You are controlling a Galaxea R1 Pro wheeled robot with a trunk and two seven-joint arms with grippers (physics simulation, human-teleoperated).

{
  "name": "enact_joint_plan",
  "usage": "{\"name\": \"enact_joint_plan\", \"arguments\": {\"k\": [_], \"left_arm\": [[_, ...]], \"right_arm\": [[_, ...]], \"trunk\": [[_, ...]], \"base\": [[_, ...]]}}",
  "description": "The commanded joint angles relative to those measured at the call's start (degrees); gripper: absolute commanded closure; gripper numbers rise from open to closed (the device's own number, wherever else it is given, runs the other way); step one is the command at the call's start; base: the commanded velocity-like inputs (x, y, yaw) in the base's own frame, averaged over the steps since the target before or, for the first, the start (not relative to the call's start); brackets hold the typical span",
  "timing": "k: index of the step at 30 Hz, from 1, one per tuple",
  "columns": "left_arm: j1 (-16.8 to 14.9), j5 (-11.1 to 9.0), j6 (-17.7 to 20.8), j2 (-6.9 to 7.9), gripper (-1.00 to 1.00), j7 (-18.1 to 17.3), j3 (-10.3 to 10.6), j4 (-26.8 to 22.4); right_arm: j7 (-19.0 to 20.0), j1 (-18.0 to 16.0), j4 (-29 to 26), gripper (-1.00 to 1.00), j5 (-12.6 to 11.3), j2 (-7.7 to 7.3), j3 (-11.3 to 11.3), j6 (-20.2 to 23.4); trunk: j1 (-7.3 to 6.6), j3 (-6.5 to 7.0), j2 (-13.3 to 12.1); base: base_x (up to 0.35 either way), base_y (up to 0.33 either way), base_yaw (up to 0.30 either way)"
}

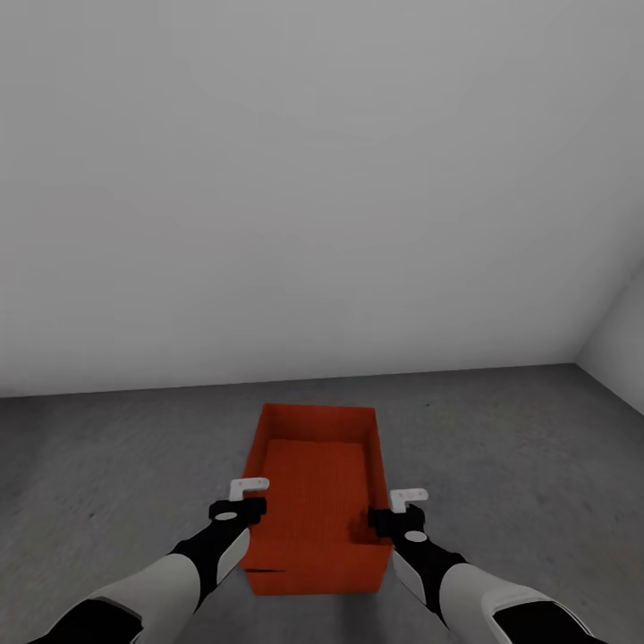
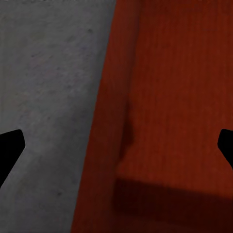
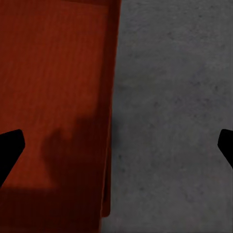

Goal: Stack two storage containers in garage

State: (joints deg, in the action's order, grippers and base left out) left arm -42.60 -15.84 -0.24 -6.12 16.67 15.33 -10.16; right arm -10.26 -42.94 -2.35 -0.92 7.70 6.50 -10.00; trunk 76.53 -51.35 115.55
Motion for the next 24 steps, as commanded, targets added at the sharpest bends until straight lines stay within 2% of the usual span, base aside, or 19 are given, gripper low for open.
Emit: {"name": "enact_joint_plan", "arguments": {"k": [1,15,20,24], "left_arm": [[0.0,-0.6,0.0,0.02,-1.0,0.3,0.5,0.0],[0.0,-0.7,0.0,0.06,-1.0,0.3,0.4,0.0],[0.0,-0.7,0.0,0.06,-1.0,0.3,0.4,0.0],[0.0,-1.5,0.0,0.06,-1.0,0.3,0.4,0.0]], "right_arm": [[-0.3,0.0,0.1,-1.0,-0.1,-0.02,0.4,-0.1],[-0.4,0.0,0.1,-1.0,-0.1,-0.14,0.4,-0.1],[-0.4,0.0,0.1,-1.0,-0.1,-0.14,0.4,-0.1],[-0.4,0.0,0.1,-1.0,-0.1,-0.12,0.4,-0.1]], "trunk": [[-0.01,-0.05,0.0],[-0.01,-0.05,0.0],[-1.11,0.85,-2.0],[-1.99,1.57,-3.6]], "base": [[0.0,0.0,0.0],[0.0,0.0,0.0],[0.0,0.0,0.0],[0.0,0.0,0.0]]}}
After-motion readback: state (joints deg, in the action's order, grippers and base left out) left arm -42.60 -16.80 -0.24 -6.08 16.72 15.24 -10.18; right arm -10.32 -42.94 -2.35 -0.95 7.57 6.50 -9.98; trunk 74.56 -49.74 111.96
